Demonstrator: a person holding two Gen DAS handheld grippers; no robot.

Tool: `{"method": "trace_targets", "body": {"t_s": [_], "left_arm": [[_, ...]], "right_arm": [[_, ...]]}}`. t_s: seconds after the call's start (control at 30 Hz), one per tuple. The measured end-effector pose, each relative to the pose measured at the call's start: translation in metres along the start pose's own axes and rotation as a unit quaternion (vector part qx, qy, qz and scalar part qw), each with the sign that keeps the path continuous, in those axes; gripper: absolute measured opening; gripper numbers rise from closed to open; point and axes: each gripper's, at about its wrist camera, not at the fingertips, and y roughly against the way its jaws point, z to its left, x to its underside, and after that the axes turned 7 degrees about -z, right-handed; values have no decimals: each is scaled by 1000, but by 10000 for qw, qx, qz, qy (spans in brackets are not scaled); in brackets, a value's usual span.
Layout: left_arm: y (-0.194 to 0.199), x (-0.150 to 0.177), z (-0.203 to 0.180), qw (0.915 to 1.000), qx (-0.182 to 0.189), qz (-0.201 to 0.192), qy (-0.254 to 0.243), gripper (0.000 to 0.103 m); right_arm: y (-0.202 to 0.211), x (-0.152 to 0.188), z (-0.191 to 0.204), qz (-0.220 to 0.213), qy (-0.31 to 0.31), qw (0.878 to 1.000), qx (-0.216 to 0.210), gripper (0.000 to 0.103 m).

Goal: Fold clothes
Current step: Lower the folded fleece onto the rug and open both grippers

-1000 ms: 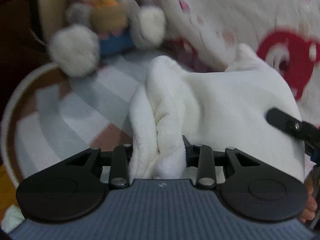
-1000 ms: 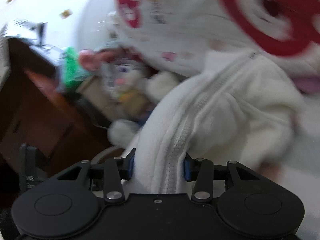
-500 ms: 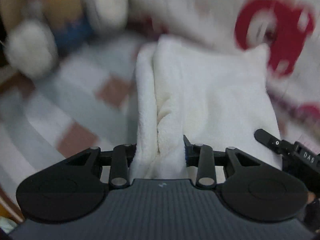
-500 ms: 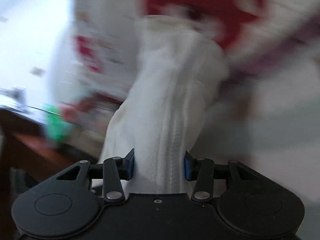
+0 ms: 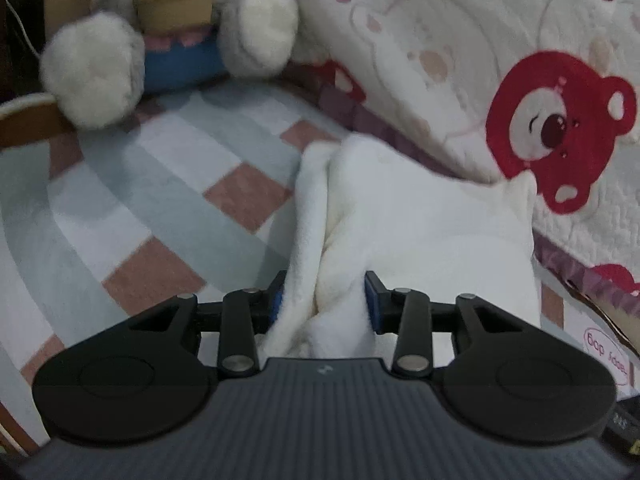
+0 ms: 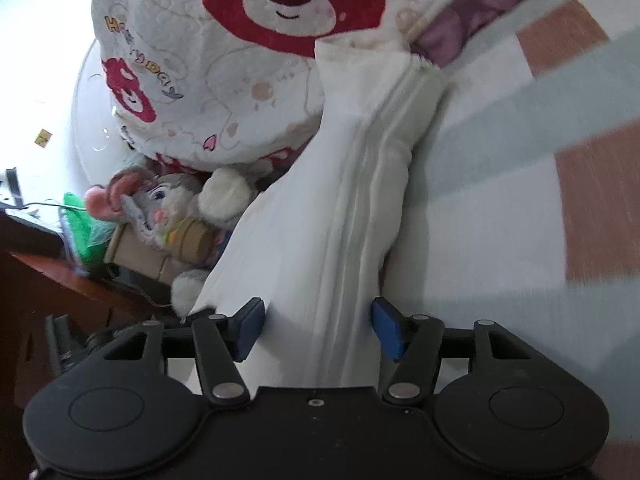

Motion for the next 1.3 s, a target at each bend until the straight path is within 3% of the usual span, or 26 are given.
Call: {"method": "trace_targets", "body": {"t_s": [0.17,0.27,0.3,0.37,0.47,0.53,0.63,0.73,0.77,0.8,0.83,0.87,0.9,1.0,1.07,1.13,1.2,1.3], "left_arm": [[0,-9,1,9993,-169,161,-285,34],[20,-20,-6,9947,-637,-304,-745,30],[29,-23,-8,9942,-599,-493,-748,30],[45,-28,-10,9957,-216,-647,-627,29],[49,-14,-26,9948,591,-92,-827,30],[39,11,-33,9909,353,321,-1263,30],[13,43,-11,9918,-41,852,-956,29],[12,54,10,9966,-46,741,-359,26],[13,53,11,9968,-92,720,-348,21],[14,53,12,9969,-137,698,-338,17],[15,53,13,9970,-183,677,-327,16],[15,52,14,9970,-233,658,-320,14],[16,51,13,9969,-305,649,-327,14],[19,47,7,9939,-721,581,-602,14],[21,49,-1,9892,-1025,602,-855,14],[21,52,-6,9809,-1435,653,-1138,19],[21,55,-7,9732,-1817,643,-1258,48],[26,56,3,9722,-2082,629,-865,49]], "right_arm": [[-6,13,-2,-1,-257,9997,15,79],[-10,13,3,90,-303,9995,72,80],[-11,12,6,126,-304,9994,95,80],[-13,15,10,309,-284,9991,98,81],[-16,25,21,524,35,9985,169,83],[-18,29,28,568,449,9973,133,82],[-21,26,36,858,913,9920,135,81],[-21,33,44,1141,1595,9803,252,76],[-21,37,46,1212,1832,9751,310,72],[-21,44,49,1248,2088,9691,401,58],[-20,52,51,1282,2341,9625,491,52],[-20,59,54,1316,2593,9550,581,30],[-18,65,55,1282,2775,9501,628,29],[-12,72,50,1121,2653,9557,598,22],[-8,76,53,1130,2928,9477,576,22],[-2,80,53,1174,2957,9463,566,22],[4,83,53,1252,3005,9442,512,25],[18,89,58,1248,3339,9331,471,25]]}}
